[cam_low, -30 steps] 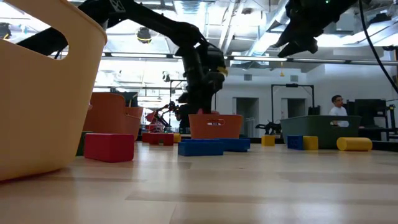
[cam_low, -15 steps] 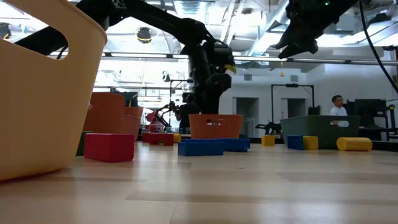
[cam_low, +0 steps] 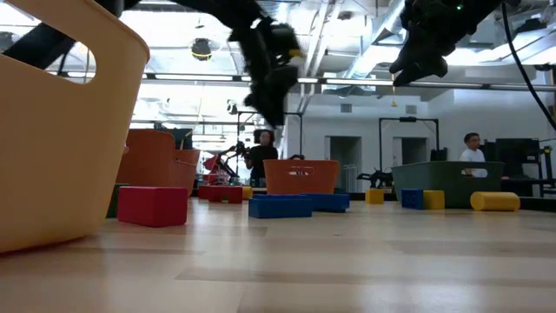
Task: Sort blocks
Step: Put the red block into the right orange bin
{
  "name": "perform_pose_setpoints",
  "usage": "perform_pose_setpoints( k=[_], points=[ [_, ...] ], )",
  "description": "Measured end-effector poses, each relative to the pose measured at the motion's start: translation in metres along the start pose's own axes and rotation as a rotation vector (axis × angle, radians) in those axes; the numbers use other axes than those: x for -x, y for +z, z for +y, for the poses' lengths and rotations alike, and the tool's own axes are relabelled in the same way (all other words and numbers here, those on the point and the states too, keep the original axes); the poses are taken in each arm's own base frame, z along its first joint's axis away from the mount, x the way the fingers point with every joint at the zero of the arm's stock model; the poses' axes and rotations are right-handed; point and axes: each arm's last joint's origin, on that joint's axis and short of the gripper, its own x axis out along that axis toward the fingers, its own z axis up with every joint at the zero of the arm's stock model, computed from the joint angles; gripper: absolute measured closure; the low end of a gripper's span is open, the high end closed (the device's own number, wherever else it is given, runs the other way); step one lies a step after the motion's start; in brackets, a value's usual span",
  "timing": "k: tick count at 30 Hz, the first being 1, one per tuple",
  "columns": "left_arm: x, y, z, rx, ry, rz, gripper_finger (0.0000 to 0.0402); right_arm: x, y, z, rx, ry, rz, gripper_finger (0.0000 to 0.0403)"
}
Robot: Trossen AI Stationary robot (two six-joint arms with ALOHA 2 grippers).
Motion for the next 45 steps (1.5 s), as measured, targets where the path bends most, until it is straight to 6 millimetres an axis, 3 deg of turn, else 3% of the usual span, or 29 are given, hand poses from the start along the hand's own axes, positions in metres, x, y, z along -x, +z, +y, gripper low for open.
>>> perform_pose_setpoints(
  k=[5,11,16,19,23,34,45],
  points=[
    [-0.012,-0.05,0.023,0.086,0.016,0.134,0.0233,0.0,-0.001,0.002,0.001,0.006,0.009,0.0155],
    [-0.009,-0.087,0.023,0.072,0.005,0.189,0.0233,0.0,-0.001,0.001,0.008,0.002,0.008,0.0155],
    [-0.008,-0.089,-0.01,-0.195,-0.067,0.217,0.0233,0.0,-0.001,0.001,0.023,-0.001,0.006,0.0155],
    [-0.016,-0.091,-0.033,-0.455,-0.115,0.226,0.0233,0.0,-0.001,0.001,0.025,0.0,0.004,0.0155],
    [-0.032,-0.093,-0.05,-0.572,-0.099,0.162,0.0233,0.0,-0.001,0.001,0.007,-0.001,0.005,0.0155],
    [-0.05,-0.099,-0.05,-0.611,0.006,0.14,0.0212,0.0,-0.001,0.005,-0.003,0.016,-0.001,0.0155],
    [-0.051,-0.093,-0.044,-0.591,0.011,0.085,0.014,0.0,0.005,0.006,-0.003,0.026,-0.056,0.0155]
  ],
)
